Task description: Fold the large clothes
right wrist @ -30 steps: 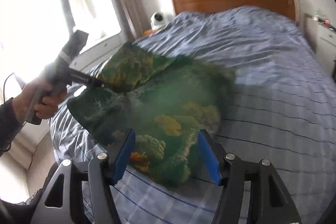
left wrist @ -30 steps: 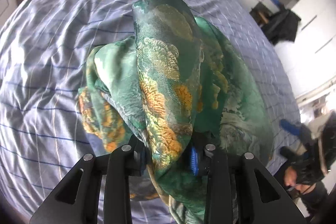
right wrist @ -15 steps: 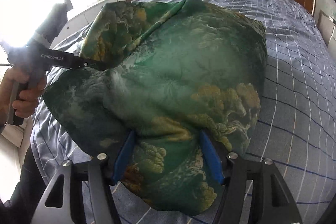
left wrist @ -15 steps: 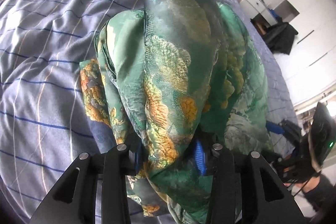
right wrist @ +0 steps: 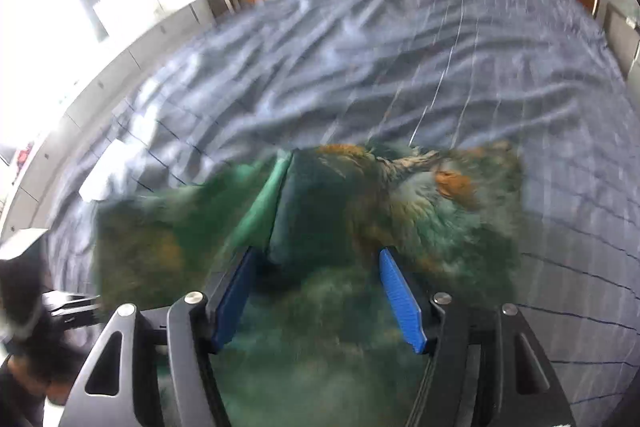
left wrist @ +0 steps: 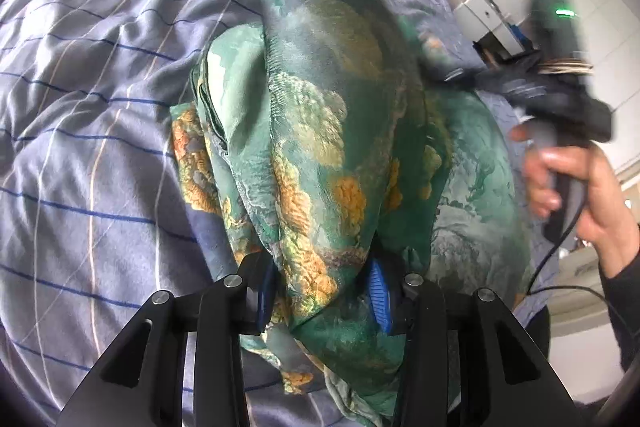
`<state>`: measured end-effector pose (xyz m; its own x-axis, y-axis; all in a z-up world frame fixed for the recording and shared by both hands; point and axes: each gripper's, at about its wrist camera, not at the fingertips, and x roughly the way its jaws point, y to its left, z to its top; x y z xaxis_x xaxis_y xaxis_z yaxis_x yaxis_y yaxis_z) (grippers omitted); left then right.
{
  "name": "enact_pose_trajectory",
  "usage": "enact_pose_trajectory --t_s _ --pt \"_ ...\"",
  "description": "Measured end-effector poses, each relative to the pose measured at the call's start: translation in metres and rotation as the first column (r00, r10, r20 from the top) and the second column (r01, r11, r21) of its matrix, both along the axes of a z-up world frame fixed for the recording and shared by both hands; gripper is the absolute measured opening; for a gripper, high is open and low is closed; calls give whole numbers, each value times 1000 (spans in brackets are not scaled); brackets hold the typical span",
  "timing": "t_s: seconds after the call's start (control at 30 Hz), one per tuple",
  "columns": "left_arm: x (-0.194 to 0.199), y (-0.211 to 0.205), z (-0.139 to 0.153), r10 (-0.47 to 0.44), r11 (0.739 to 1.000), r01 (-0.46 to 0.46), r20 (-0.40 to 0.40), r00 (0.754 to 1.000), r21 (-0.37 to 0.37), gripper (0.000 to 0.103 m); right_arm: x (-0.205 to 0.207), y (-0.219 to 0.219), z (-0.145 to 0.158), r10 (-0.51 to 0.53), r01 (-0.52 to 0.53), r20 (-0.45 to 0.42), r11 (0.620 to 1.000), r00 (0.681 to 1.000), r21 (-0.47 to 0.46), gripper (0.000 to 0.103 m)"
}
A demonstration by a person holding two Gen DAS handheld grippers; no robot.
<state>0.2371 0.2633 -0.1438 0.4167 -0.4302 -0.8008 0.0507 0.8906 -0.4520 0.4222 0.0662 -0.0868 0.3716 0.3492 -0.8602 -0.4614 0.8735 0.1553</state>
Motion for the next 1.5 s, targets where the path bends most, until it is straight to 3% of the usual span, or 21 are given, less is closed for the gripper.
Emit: enact_pose_trajectory --t_s 0.1,0.27,0.37,0.47,0.6,0.77,0.87,0.97,1.03,1.1,1.2,1.33,1.43,1.5 --pt "-1 -2 -1 9 1000 -9 6 1000 24 41 7 16 -34 17 -19 -31 996 999 -82 66" --pt "-2 2 -1 9 1000 -9 10 1000 -7 41 -15 -7 -12 28 -28 10 1000 1000 -9 66" --pt "-4 5 -3 11 1000 -10 13 1000 -26 41 -68 -35 17 85 -88 85 996 993 29 66" --pt "-6 9 -6 9 999 -9 16 1000 -34 41 -124 -65 23 113 -118 107 993 988 33 66" --pt "-8 10 -7 10 999 -9 19 1000 -34 41 -186 -85 1 114 -118 104 992 988 35 66" --pt "-12 2 -5 10 1000 -10 31 999 0 42 -187 -83 -40 57 -60 70 997 996 39 67" --pt "-14 -1 -3 30 1000 -30 34 999 9 43 -185 -80 -51 46 -48 88 999 995 25 68" --pt "-21 -3 6 47 999 -47 56 997 0 50 -190 -77 -37 49 -48 110 999 993 -18 68" --pt "-28 -1 13 77 997 -77 74 994 1 68 -197 -78 -24 51 -48 124 999 991 -25 70" --pt "-37 2 23 115 993 -117 93 989 13 77 -203 -85 -7 64 -65 131 998 989 1 71" --pt "-54 12 38 136 990 -131 102 985 -61 80 -214 -101 20 54 -62 153 997 987 50 75" --pt "-67 37 54 212 959 -190 89 973 -209 94 -229 -125 46 -1 -20 215 995 977 99 77" --pt "-50 47 49 223 927 -213 -1 975 -308 96 -234 -135 50 -35 8 214 992 976 127 77" --pt "-34 45 38 203 924 -213 -65 977 -318 97 -235 -137 48 -40 13 208 991 977 132 77"
